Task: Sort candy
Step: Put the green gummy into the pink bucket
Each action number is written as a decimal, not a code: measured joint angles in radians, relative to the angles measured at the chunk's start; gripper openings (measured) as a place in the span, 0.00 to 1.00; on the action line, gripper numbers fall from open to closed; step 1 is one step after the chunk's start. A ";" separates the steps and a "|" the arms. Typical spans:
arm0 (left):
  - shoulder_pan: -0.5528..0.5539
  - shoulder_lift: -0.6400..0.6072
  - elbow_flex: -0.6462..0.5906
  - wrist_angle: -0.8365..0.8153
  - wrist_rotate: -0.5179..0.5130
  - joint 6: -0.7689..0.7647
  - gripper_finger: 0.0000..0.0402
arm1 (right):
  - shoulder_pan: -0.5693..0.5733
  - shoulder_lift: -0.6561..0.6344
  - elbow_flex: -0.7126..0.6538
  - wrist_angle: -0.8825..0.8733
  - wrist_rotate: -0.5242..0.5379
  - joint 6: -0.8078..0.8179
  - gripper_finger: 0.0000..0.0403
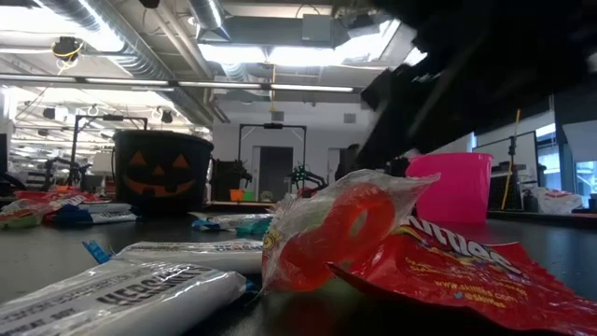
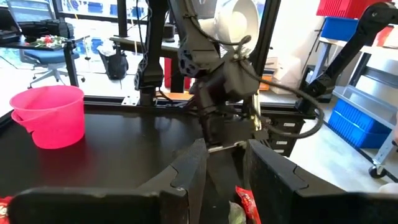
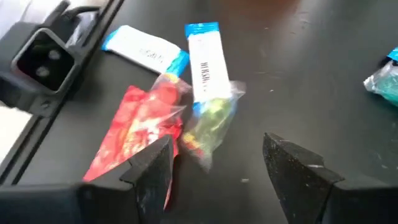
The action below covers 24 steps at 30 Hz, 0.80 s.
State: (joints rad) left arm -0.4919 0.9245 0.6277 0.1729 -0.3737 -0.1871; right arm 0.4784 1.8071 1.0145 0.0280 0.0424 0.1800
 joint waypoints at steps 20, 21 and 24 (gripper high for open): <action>-0.015 0.056 0.000 0.000 0.021 -0.091 0.26 | -0.001 0.123 0.065 -0.082 0.046 0.059 0.37; -0.015 0.060 0.000 0.002 0.021 -0.092 0.26 | -0.001 0.123 0.065 -0.082 0.047 0.059 0.33; -0.015 0.065 0.000 0.000 0.021 -0.092 0.26 | -0.001 0.121 0.066 -0.084 0.047 0.062 0.18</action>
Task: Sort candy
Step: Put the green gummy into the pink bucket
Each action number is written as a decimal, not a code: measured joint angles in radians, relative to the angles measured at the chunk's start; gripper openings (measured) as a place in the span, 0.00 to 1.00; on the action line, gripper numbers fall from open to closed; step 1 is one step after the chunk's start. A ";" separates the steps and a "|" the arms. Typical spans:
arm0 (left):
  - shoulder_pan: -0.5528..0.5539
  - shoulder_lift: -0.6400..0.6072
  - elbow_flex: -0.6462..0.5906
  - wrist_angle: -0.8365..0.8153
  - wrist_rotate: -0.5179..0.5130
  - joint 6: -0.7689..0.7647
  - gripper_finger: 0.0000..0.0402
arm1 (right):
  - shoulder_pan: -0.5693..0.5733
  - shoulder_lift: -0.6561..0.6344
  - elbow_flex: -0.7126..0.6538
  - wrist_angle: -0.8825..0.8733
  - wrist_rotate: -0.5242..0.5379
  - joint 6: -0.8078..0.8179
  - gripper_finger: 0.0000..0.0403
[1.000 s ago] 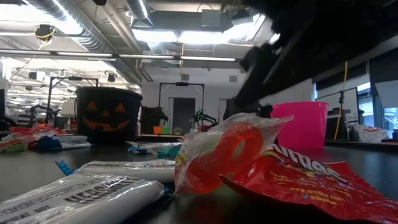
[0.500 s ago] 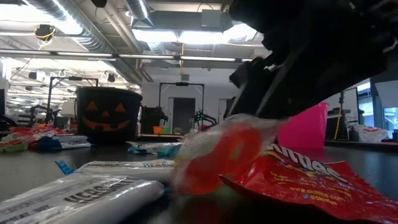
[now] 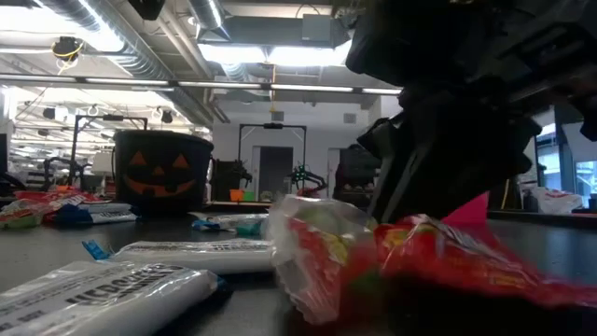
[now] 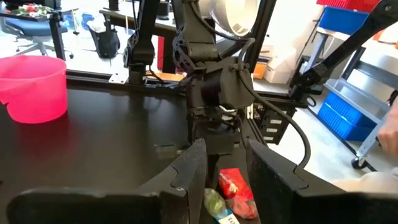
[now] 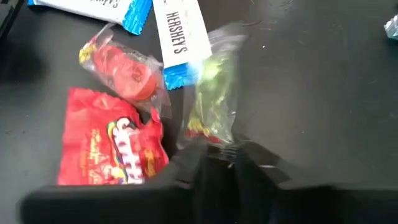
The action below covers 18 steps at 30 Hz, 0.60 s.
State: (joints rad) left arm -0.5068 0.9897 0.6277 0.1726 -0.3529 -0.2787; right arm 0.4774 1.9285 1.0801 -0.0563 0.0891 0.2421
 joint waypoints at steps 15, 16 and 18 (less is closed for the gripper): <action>0.012 -0.001 0.000 0.002 -0.103 0.053 0.26 | -0.070 -0.099 0.000 -0.053 0.115 -0.117 0.01; 0.018 -0.001 0.000 0.003 -0.106 0.053 0.26 | -0.085 -0.122 0.000 -0.068 0.121 -0.138 0.00; 0.035 -0.001 0.000 0.002 -0.096 0.058 0.26 | -0.119 -0.173 0.000 -0.112 0.122 -0.188 0.01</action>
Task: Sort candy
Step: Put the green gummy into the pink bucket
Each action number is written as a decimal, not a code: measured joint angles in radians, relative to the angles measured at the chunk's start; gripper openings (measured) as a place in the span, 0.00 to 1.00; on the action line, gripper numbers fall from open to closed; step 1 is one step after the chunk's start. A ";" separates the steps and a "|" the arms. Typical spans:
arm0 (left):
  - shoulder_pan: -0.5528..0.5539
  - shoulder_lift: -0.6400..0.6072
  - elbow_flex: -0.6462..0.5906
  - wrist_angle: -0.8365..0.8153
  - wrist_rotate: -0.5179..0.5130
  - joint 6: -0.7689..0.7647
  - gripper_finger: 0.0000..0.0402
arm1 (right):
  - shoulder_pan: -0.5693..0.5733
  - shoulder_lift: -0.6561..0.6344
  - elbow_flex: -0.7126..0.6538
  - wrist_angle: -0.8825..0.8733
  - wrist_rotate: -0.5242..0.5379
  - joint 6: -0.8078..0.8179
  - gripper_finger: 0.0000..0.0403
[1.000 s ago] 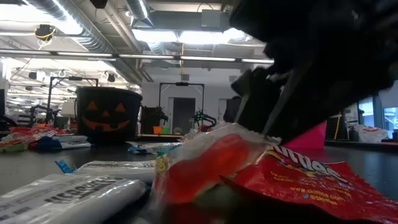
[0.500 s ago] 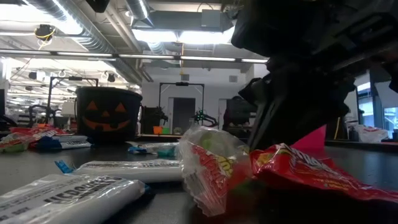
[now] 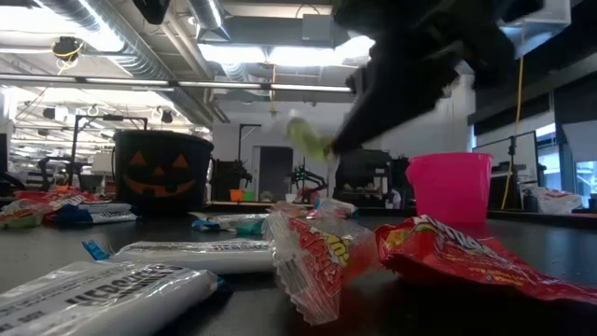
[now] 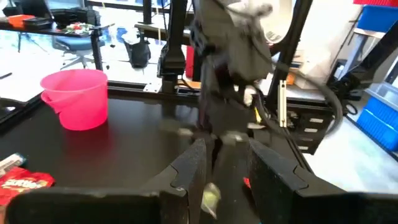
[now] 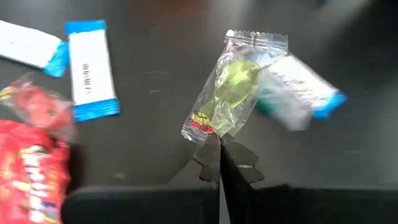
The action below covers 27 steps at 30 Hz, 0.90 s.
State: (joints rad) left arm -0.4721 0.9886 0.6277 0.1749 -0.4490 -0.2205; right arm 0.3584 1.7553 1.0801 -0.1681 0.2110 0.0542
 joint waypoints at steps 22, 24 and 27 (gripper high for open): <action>0.135 0.000 0.000 0.033 0.122 0.013 0.26 | -0.406 -0.630 -0.133 -0.555 0.103 0.169 0.00; 0.127 0.000 0.000 0.048 0.122 0.015 0.26 | -0.433 -0.690 -0.144 -0.605 0.177 0.198 0.00; 0.123 0.000 0.000 0.075 0.122 0.045 0.26 | -0.504 -0.760 -0.161 -0.696 0.306 0.268 0.00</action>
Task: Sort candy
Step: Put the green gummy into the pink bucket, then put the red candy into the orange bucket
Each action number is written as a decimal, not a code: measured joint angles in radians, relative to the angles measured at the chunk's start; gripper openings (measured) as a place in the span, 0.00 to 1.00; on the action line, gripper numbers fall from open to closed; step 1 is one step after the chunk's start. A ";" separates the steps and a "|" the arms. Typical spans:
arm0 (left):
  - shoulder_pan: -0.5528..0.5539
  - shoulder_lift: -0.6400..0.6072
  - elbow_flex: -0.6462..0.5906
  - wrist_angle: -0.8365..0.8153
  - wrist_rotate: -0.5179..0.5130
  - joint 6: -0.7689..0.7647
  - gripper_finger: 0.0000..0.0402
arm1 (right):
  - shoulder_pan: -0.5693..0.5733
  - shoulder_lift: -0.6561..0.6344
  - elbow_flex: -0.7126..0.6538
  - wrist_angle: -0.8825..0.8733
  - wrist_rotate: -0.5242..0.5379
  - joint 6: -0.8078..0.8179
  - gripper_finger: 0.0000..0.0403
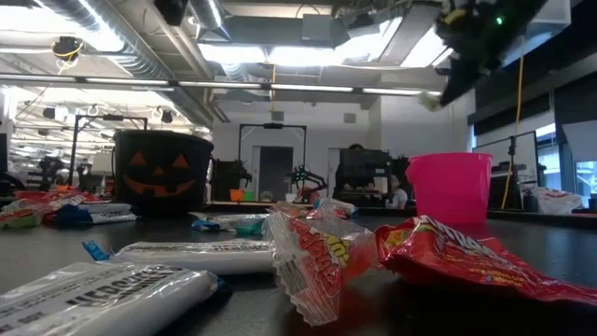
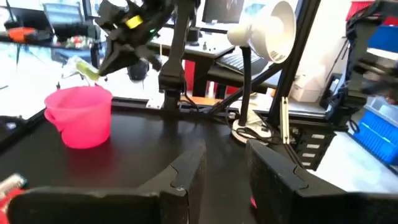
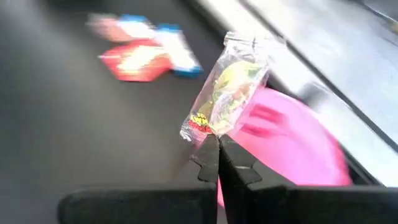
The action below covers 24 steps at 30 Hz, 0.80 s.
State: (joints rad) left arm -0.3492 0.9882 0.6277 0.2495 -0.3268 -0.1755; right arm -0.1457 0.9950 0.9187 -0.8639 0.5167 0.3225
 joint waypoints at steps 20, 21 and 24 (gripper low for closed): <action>0.092 -0.021 0.001 0.002 0.010 0.159 0.26 | -0.385 -0.029 -0.080 -0.042 -0.064 -0.174 0.36; 0.102 -0.021 0.001 0.002 0.022 0.167 0.26 | -0.385 -0.030 -0.080 -0.025 -0.086 -0.174 0.38; 0.123 -0.021 0.001 0.012 0.043 0.152 0.26 | -0.385 -0.039 -0.077 0.045 -0.311 -0.162 0.43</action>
State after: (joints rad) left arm -0.2267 0.9672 0.6285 0.2617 -0.2839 -0.0236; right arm -0.5308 0.9559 0.8413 -0.8190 0.2061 0.1609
